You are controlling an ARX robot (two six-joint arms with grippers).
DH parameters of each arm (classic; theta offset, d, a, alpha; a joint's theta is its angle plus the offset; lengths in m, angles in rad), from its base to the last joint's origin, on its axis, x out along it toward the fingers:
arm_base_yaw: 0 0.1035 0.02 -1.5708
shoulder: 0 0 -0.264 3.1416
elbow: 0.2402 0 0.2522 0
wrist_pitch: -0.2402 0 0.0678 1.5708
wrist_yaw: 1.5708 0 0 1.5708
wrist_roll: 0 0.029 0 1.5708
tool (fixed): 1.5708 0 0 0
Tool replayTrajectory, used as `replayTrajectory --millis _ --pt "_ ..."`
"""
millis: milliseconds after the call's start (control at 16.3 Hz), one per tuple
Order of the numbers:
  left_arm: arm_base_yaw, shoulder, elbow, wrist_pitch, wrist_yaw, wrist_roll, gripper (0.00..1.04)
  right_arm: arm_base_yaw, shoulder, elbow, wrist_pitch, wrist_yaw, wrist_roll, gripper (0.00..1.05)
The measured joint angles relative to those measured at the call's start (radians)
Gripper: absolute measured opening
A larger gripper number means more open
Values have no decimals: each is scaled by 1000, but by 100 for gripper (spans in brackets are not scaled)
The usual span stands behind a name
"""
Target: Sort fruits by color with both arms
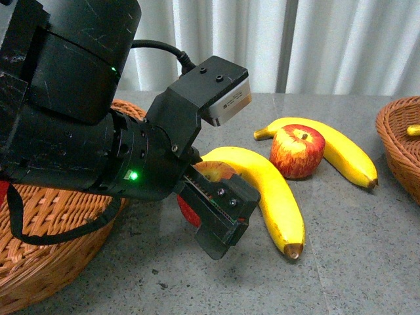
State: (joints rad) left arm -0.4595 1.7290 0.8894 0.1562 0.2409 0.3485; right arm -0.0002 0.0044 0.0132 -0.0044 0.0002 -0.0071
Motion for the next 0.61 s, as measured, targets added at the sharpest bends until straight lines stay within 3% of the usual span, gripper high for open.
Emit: replayTrajectory --millis 61,184,613 --pt "-5 2 0 2 5 -2 81 0 0 0 0 0 0 98" --pt "-10 2 0 6 13 -8 71 0 0 0 0 0 0 98" --pt "-35 -50 30 -16 -21 -43 68 0 0 0 0 0 0 98"
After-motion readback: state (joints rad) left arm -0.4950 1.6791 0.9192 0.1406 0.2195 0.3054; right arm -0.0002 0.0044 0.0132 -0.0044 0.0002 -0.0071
